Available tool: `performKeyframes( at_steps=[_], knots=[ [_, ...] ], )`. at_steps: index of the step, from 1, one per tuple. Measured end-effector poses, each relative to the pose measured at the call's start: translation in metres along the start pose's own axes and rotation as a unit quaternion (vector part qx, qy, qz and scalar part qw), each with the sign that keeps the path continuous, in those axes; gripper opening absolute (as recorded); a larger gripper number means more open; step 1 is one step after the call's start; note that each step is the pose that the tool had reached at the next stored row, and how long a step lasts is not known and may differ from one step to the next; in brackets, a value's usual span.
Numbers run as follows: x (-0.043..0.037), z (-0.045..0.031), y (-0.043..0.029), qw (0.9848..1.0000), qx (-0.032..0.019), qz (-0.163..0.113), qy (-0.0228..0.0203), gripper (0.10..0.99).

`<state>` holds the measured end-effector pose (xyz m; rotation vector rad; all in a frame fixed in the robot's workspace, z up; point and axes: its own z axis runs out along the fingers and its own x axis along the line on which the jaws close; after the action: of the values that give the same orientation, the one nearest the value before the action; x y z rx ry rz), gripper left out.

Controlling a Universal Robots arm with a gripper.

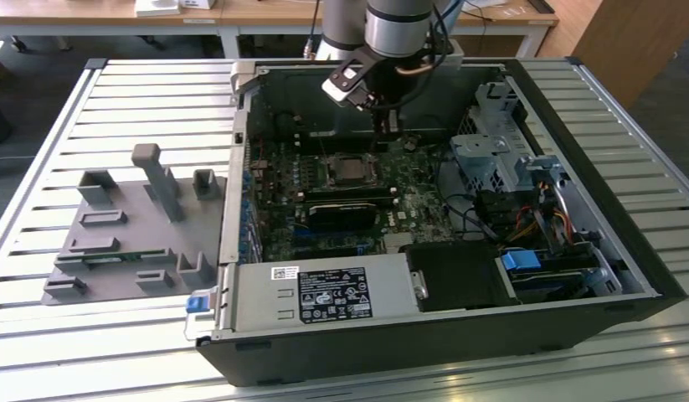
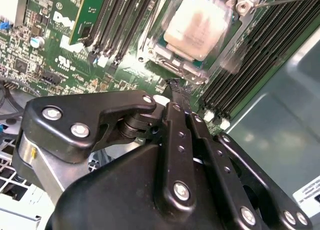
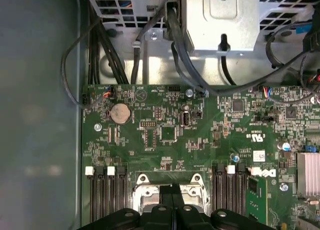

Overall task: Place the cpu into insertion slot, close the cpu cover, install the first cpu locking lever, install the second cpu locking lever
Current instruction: 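Close the cpu cover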

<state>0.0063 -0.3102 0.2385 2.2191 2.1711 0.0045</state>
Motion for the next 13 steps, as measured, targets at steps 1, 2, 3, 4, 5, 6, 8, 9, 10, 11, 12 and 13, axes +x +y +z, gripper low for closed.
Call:
performKeyframes(
  at_steps=[1,2,3,4,5,6,8,9,10,11,12,13],
  knots=[
    [0.0000,0.0001,-0.0009,1.0000,0.0000,0.000,0.0000,0.106],
    [0.0001,0.0002,-0.0018,1.0000,0.0000,0.000,-0.0001,0.106],
    [0.0001,0.0004,-0.0027,1.0000,0.0000,0.000,-0.0001,0.106],
    [0.0001,0.0007,-0.0034,1.0000,0.0000,0.000,0.0000,0.106],
    [0.0001,0.0010,-0.0040,1.0000,0.0000,0.000,0.0000,0.106],
    [0.0000,0.0013,-0.0046,1.0000,0.0000,0.000,0.0000,0.106],
    [0.0000,0.0018,-0.0054,1.0000,0.0000,0.000,0.0000,0.106],
    [0.0000,0.0020,-0.0057,1.0000,0.0000,0.000,0.0000,0.106],
    [0.0000,0.0021,-0.0060,1.0000,0.0000,0.000,-0.0001,0.106],
    [0.0000,0.0022,-0.0066,1.0000,0.0000,0.000,-0.0001,0.106],
    [0.0000,0.0022,-0.0072,1.0000,0.0000,0.000,-0.0001,0.106],
    [0.0000,0.0023,-0.0081,1.0000,0.0000,0.000,0.0000,0.106]
  ],
)
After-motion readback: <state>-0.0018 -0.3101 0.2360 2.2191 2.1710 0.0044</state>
